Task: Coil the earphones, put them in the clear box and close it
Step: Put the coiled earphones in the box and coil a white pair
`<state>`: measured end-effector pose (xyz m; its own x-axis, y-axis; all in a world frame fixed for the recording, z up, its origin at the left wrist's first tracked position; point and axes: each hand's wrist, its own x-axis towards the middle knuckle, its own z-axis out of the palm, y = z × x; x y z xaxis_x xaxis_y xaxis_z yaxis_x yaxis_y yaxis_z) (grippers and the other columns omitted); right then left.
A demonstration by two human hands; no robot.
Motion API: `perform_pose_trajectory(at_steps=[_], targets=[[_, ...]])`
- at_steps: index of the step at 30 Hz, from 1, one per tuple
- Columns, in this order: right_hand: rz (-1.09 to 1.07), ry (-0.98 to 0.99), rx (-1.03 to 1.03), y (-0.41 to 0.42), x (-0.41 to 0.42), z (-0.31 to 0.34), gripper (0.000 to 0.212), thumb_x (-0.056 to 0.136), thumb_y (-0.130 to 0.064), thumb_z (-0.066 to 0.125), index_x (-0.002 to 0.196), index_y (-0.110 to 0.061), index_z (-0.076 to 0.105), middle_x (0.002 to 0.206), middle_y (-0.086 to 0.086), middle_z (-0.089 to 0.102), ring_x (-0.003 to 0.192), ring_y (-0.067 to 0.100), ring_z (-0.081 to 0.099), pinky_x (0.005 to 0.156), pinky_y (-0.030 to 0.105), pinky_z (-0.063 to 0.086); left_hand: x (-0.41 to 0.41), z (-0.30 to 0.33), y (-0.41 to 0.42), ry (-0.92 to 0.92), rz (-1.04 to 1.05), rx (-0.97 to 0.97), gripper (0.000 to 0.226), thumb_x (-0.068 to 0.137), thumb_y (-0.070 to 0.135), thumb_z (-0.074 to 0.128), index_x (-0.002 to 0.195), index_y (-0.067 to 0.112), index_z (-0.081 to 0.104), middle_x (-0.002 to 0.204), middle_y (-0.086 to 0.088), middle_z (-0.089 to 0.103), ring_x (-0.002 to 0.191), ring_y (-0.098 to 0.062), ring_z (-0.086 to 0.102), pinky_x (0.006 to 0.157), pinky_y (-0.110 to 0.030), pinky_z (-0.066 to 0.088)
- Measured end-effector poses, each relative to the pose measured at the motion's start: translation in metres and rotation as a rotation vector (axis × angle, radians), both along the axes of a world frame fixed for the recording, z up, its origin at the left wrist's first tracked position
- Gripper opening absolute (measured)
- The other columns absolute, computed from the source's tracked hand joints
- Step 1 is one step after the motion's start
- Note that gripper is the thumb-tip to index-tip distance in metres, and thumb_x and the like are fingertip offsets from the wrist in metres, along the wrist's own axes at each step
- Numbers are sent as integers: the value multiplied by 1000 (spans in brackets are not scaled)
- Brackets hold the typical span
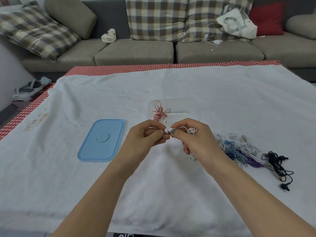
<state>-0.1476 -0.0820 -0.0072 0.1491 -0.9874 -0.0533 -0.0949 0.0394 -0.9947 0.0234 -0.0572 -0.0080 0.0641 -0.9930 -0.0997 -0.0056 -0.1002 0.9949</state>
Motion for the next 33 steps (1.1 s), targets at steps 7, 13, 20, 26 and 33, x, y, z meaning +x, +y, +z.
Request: perform_pose_trajectory(at_steps=[7, 13, 20, 26, 33], targets=[[21, -33, 44, -2, 0, 2, 6, 87, -18, 72, 86, -21, 77, 90, 25, 69, 44, 18, 42, 58, 40, 36, 2, 4, 2, -2, -26, -15, 4, 96, 3, 65, 98, 2, 69, 88, -15, 78, 86, -18, 75, 84, -25, 59], [98, -135, 129, -3, -6, 4, 7, 87, -11, 72, 92, -12, 77, 76, 16, 65, 52, 18, 41, 49, 31, 37, 1, 8, 4, 27, -83, -21, 10, 95, 8, 68, 103, 7, 73, 97, -13, 79, 96, -21, 76, 88, -26, 59], [150, -269, 254, -2, -7, 8, 7, 87, -5, 69, 86, -11, 69, 74, 13, 60, 49, 14, 37, 46, 26, 31, 5, 7, 3, 76, -113, -32, 12, 96, 4, 65, 106, 1, 72, 99, -21, 77, 97, -26, 74, 88, -26, 57], [191, -332, 312, 0, -5, 13, 7, 87, -2, 67, 85, -9, 67, 68, 7, 62, 49, 12, 35, 44, 23, 31, 7, 7, 3, 187, -121, -9, 12, 96, -2, 61, 102, 2, 71, 97, -25, 75, 92, -27, 73, 86, -24, 57], [176, -329, 327, -1, -4, 11, 4, 87, -2, 67, 89, -6, 67, 71, 8, 64, 49, 12, 37, 44, 23, 32, 9, 7, -1, 254, -192, 48, 9, 95, 2, 64, 101, 3, 70, 96, -20, 73, 91, -24, 69, 82, -23, 56]])
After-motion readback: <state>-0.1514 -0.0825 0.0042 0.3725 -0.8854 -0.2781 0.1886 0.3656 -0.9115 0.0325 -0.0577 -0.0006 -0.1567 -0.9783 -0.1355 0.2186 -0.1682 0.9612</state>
